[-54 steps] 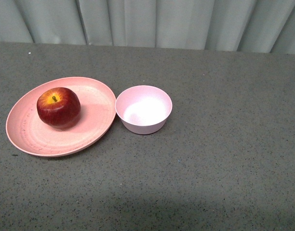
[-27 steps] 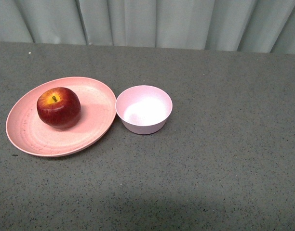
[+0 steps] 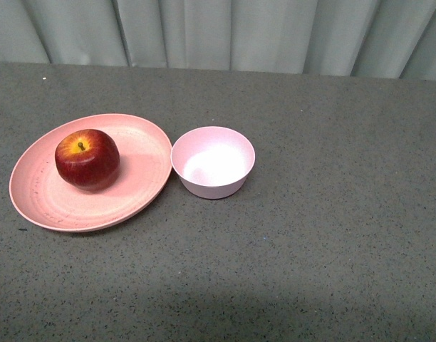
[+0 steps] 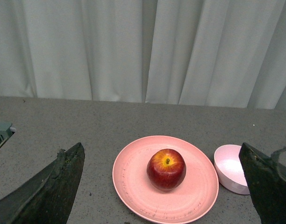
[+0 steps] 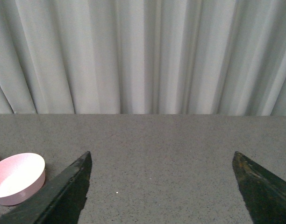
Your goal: Move apple from plate to bowl
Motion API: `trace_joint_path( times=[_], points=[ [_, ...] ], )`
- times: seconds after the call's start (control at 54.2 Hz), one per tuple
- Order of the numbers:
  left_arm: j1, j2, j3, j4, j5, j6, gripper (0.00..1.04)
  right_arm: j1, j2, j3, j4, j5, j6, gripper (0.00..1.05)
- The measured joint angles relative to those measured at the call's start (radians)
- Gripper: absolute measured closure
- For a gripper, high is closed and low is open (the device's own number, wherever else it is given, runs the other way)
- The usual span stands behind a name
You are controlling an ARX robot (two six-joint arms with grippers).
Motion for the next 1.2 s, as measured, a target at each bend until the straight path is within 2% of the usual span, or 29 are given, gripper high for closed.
trace_joint_path(
  times=[0.037,0.185,0.24,0.277,0.388,0.554,0.701,0.831,0.96,1.2],
  points=[
    [0.0,0.0,0.0,0.0,0.0,0.0,0.07,0.0,0.0,0.0,0.0,0.0,0.001,0.08],
    [-0.003,0.003,0.001,-0.003,-0.015,-0.001,0.07,0.0,0.0,0.0,0.0,0.0,0.001,0.09],
    [-0.065,0.08,0.036,-0.119,-0.234,-0.04,0.07,0.0,0.0,0.0,0.0,0.0,0.001,0.09],
    [-0.073,0.143,0.037,-0.119,-0.281,-0.057,0.07,0.0,-0.001,0.0,0.0,0.001,0.001,0.09],
    [-0.041,0.277,0.045,0.003,-0.237,-0.074,0.07,0.0,-0.001,0.0,0.0,0.0,0.001,0.09],
    [0.027,0.595,0.108,0.294,-0.151,-0.09,0.07,0.0,-0.001,0.0,0.0,-0.001,0.001,0.09],
    [0.027,0.914,0.201,0.489,-0.071,-0.1,0.07,0.0,-0.001,0.0,0.0,-0.001,0.001,0.09],
    [-0.016,1.215,0.338,0.497,-0.021,-0.111,0.07,0.0,-0.001,0.0,0.0,-0.001,0.001,0.09],
    [-0.074,1.441,0.48,0.48,-0.015,-0.111,0.07,0.0,-0.001,0.0,0.0,-0.001,0.001,0.09],
    [-0.125,1.678,0.631,0.463,-0.039,-0.085,0.07,0.0,-0.001,0.0,0.0,-0.001,0.001,0.09]
  ],
)
